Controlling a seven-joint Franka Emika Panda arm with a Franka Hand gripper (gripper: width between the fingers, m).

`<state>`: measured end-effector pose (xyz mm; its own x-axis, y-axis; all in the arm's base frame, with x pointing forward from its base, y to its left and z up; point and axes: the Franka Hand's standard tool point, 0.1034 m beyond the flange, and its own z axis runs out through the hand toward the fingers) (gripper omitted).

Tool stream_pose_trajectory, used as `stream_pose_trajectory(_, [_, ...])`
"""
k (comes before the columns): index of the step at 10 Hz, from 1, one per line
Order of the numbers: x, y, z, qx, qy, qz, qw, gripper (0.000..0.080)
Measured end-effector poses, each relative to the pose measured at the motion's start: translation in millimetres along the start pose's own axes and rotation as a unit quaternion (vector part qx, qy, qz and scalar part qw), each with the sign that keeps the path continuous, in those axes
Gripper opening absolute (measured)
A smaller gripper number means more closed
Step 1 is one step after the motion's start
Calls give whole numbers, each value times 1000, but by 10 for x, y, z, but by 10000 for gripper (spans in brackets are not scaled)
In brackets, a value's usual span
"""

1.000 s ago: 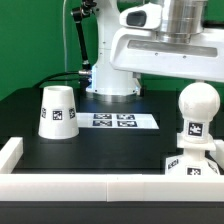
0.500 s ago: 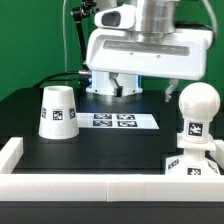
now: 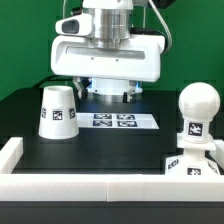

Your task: Assemble lamp

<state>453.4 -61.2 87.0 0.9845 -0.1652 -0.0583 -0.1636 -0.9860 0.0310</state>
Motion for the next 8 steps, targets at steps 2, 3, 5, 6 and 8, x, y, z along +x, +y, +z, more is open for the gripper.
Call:
stream_pose_trajectory(2, [-6,123,2,-1,-2,8,1000,698])
stream_pose_trajectory(3, [-44,234,-22,0,-5,12,1000,698])
stream_pose_trajectory(5, [-199,394,-117,8,-2,27,1000,698])
stream_pose_trajectory(6, [-276,417,-161,14,0,34,999,698])
stream_pose_trajectory(8, [-395,401,-162,19,-3,37,999,698])
